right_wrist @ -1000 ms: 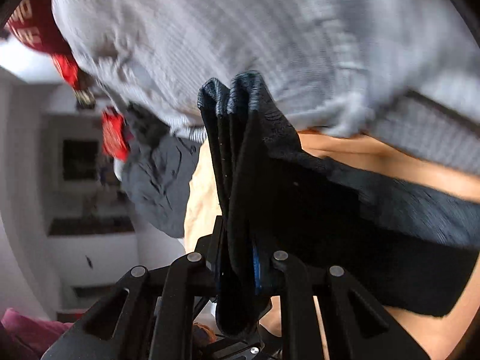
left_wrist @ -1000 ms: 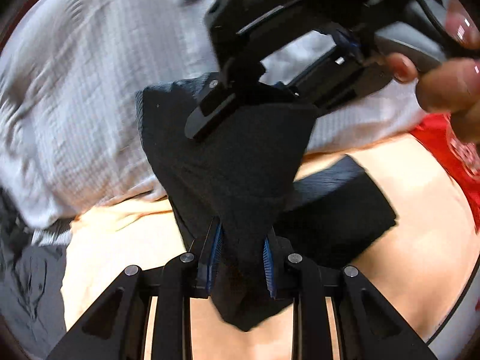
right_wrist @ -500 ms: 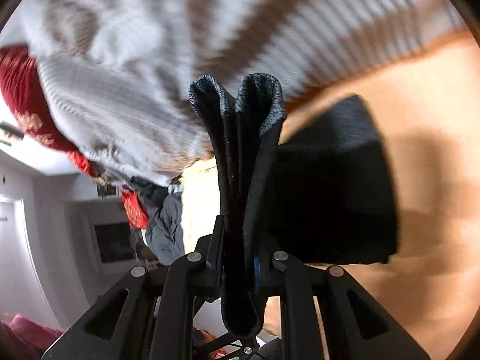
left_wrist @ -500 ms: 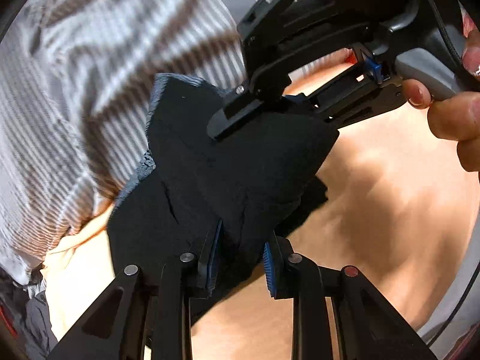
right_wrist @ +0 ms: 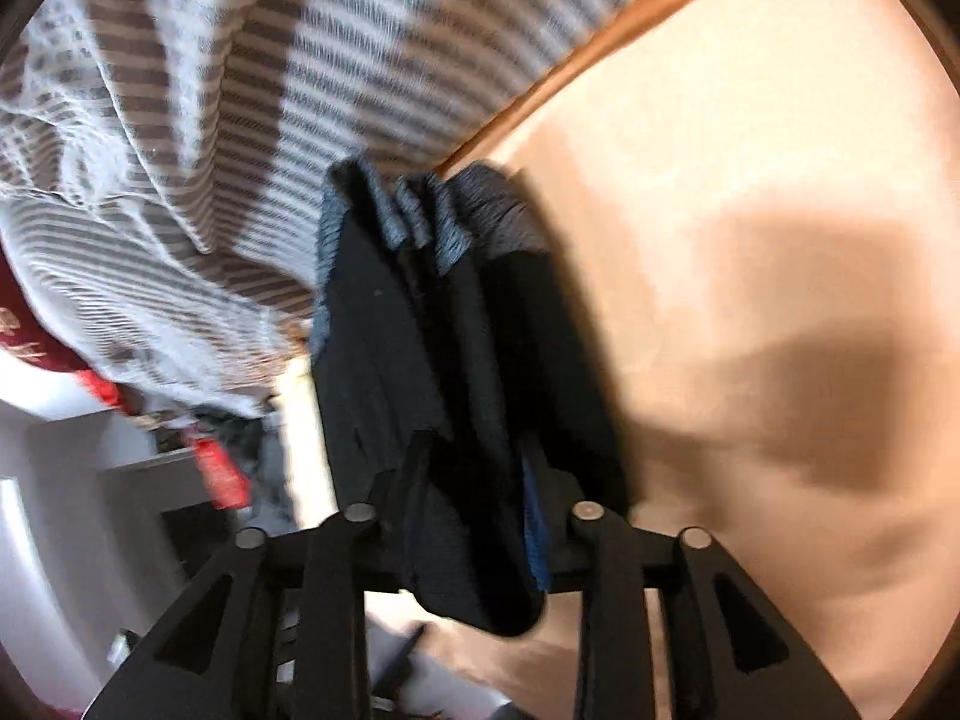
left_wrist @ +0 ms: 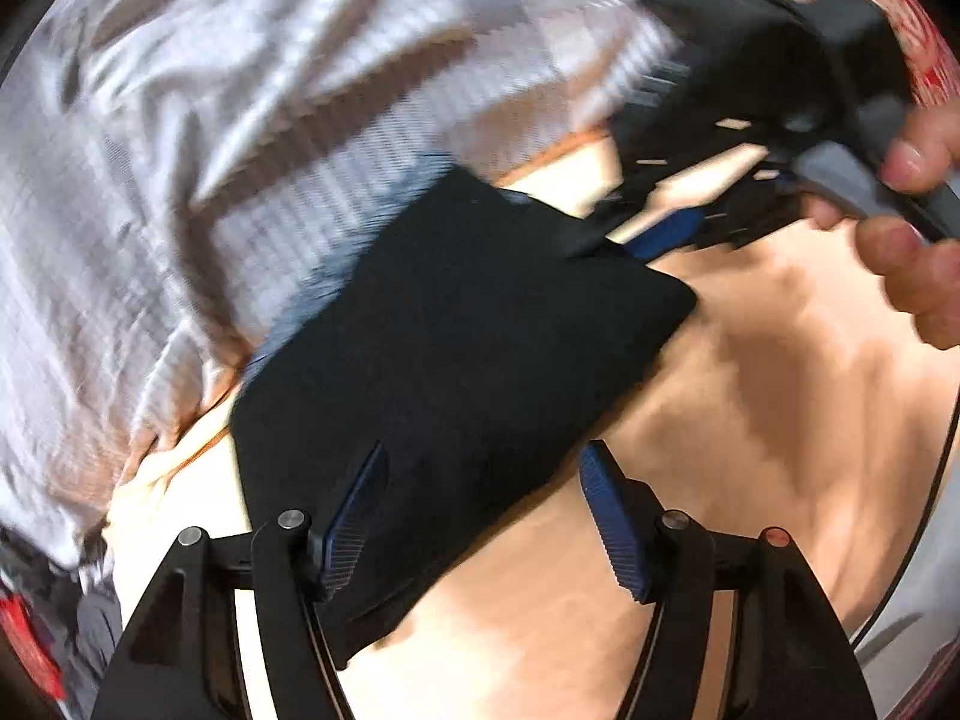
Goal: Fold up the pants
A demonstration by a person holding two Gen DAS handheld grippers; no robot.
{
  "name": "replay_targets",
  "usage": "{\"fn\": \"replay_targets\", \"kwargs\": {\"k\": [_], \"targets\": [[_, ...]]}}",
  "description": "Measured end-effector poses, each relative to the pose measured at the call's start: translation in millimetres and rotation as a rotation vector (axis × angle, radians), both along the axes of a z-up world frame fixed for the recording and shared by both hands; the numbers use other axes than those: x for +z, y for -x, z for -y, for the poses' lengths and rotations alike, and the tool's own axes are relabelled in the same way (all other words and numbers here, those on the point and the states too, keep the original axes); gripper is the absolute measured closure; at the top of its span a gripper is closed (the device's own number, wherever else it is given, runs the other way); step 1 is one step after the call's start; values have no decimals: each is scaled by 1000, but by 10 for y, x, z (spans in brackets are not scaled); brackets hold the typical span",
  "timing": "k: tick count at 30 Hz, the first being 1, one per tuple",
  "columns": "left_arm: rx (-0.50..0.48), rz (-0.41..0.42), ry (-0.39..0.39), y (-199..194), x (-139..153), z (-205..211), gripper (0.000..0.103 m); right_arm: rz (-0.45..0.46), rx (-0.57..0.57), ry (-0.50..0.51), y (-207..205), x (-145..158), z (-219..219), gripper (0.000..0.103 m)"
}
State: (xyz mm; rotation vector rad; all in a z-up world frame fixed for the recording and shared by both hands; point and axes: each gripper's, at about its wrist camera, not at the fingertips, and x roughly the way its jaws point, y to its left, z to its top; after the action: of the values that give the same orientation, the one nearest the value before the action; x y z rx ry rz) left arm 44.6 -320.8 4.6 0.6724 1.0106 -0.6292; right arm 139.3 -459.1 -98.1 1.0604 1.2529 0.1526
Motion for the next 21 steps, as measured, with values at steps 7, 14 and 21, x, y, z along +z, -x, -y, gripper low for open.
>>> {"fn": "replay_targets", "kwargs": {"k": [7,14,21], "targets": [[322,-100,46,-691,8,-544,35,80,39,238,-128,636,-221,82],[527,-260,104,-986,-245,-844,35,61,209,424,-238,616,-901,82],[547,-316,108,-1009,-505,-822,25,24,229,496,-58,284,-912,84]]}}
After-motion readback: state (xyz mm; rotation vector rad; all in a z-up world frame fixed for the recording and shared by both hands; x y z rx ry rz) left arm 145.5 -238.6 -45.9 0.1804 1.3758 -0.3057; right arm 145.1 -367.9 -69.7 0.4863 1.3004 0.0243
